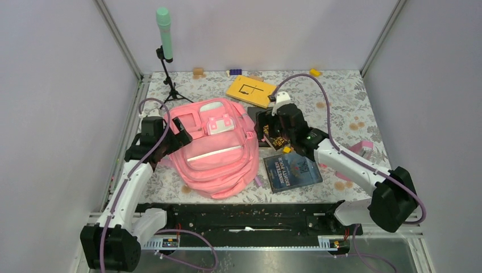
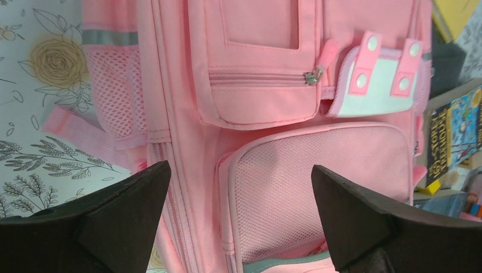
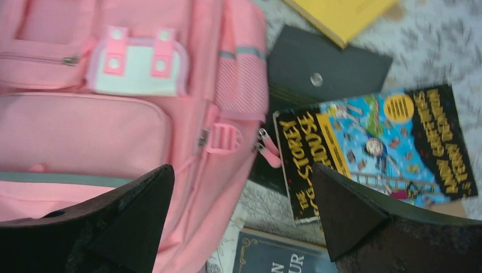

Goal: Pack the student bag
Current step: Adjust the student bag at the center of the board, then unzip the student bag at the center of the board.

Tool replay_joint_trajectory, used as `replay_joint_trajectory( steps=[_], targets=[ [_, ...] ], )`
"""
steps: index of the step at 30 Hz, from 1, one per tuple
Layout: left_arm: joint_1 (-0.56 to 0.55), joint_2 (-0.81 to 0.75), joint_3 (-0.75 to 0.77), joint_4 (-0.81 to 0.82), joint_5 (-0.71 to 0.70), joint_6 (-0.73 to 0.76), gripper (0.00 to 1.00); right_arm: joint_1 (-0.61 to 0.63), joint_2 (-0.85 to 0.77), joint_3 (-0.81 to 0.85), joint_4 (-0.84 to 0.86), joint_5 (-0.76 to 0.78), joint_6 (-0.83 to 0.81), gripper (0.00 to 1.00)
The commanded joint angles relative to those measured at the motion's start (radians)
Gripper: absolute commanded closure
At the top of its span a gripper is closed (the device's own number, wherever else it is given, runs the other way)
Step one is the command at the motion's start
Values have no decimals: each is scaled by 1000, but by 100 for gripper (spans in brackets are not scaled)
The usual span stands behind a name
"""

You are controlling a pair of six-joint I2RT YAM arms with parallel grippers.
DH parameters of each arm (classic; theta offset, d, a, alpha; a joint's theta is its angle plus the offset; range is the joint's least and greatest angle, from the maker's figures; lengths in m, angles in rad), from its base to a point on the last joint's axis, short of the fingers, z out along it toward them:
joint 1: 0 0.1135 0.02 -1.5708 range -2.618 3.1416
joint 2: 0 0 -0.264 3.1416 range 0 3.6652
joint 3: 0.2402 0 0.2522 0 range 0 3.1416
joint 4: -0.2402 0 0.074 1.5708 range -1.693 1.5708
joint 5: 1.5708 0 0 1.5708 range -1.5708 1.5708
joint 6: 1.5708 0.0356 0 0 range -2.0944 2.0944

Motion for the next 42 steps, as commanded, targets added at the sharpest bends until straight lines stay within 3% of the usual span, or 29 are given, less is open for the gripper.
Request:
replay_joint_trajectory(
  steps=[1,7,14,15,18,22,26,33,36,38,42],
  targets=[
    [9,56,30,20,62,60,1,-65,11,-53,-68,-152,185,4],
    [11,128,16,67,73,52,1,-58,100,-129,78,-375,334,19],
    [11,249,37,126,150,44,8,71,206,-126,146,-389,384,27],
    [11,263,39,130,158,44,9,88,219,-119,148,-389,388,30],
    [11,286,68,121,151,63,10,143,247,-101,164,-387,402,52],
    [11,285,120,112,92,95,8,220,260,-72,169,-375,410,59],
    [11,313,182,85,66,139,8,253,253,-70,178,-354,420,56],
    [11,271,221,42,-57,237,3,222,111,-88,24,-178,138,16],
    [17,268,227,36,-74,265,1,159,51,-108,17,-258,-18,13],
    [37,285,231,30,-28,270,1,129,40,-102,17,-384,-155,13],
    [61,331,262,-17,67,295,1,126,68,-101,65,-467,-425,15]
  ],
)
